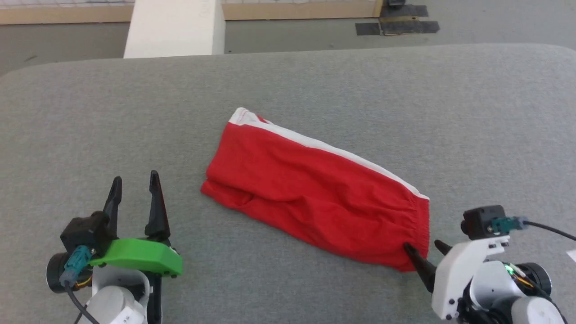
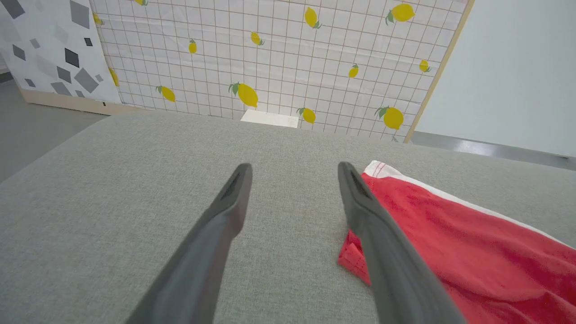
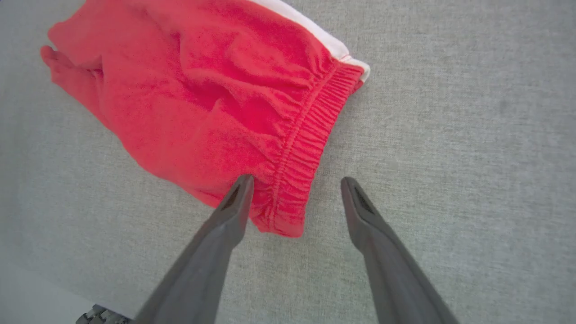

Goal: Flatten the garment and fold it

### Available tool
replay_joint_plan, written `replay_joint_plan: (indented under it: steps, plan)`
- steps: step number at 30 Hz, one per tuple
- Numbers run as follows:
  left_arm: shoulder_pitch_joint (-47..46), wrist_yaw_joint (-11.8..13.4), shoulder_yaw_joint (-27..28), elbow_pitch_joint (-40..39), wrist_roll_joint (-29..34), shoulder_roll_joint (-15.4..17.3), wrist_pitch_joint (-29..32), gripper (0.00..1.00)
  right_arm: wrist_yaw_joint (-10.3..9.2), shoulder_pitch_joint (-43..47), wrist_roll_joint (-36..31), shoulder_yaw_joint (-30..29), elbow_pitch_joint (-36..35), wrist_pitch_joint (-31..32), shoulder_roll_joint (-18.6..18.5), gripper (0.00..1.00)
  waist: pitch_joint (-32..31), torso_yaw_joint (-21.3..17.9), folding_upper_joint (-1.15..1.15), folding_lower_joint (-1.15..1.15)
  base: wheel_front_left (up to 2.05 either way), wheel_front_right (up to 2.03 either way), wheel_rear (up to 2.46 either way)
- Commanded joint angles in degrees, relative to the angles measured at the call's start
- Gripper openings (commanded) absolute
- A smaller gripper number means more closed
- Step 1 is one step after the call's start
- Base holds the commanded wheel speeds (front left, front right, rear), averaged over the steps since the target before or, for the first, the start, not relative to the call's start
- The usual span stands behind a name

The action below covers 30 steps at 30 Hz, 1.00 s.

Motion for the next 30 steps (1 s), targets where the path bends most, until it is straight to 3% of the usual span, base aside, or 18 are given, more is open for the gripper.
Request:
replay_joint_plan:
  steps: [1,10,11,12,13,19,20,21,27,30]
  plan:
    - [0.83,0.31,-0.07,-0.81,-0.45,-0.01,0.24,1.00,-0.08,-1.53,-1.14,0.31,1.27,0.52,0.04,1.00,-0.08,1.55,0.00,0.00,0.00,0.00,0.00]
    - [0.47,0.51,-1.74,-2.50,-0.61,-0.59,1.81,1.00,-0.08,-8.63,-5.62,2.23,16.37,2.36,0.04,1.00,0.53,3.97,0.00,0.00,0.00,0.00,0.00]
    - [0.42,0.42,-1.92,-2.43,-0.61,-0.53,2.02,1.00,-0.08,-8.83,-5.75,2.53,17.45,2.72,0.04,0.41,0.47,4.01,0.00,0.00,0.00,0.00,0.00]
    - [0.41,0.35,-2.04,-2.34,-0.69,-0.47,2.28,1.00,-0.08,-9.01,-5.85,2.75,17.98,2.73,0.04,0.07,0.40,4.00,0.00,0.00,0.00,0.00,0.00]
    - [0.39,0.24,-2.25,-2.25,-0.79,-0.38,2.74,1.00,-0.08,-9.17,-5.74,2.96,18.32,2.60,0.04,0.00,0.33,3.92,0.00,0.00,0.00,0.00,0.00]
    - [-3.22,-0.20,-3.54,-0.85,-3.37,-1.14,9.65,1.00,-0.08,-9.68,-4.74,2.59,17.16,0.87,0.04,0.00,0.41,2.76,0.00,0.00,0.00,0.00,0.00]
    - [-8.02,-0.49,-5.07,1.71,-5.07,-1.86,16.61,1.00,-0.08,-10.24,-4.50,3.26,16.34,0.59,0.04,0.00,0.77,1.64,0.00,0.00,0.00,0.00,0.00]
    - [-10.31,-0.46,-5.83,3.29,-5.47,-2.11,19.68,1.00,-0.08,-10.50,-4.38,3.62,16.18,0.59,0.04,0.00,0.96,1.19,0.00,0.00,0.00,0.00,0.00]
    - [-20.80,2.52,-10.19,14.90,-4.58,-1.79,37.35,1.00,-0.08,-11.56,-3.01,6.04,16.70,0.41,0.04,0.00,1.79,-1.47,0.00,0.00,0.00,0.00,0.00]
    - [-23.42,2.78,-11.87,18.66,-4.11,-1.64,42.38,1.00,-0.08,-11.72,-2.49,6.41,17.00,0.01,0.04,0.00,2.16,-2.18,0.00,0.00,0.00,0.00,0.00]
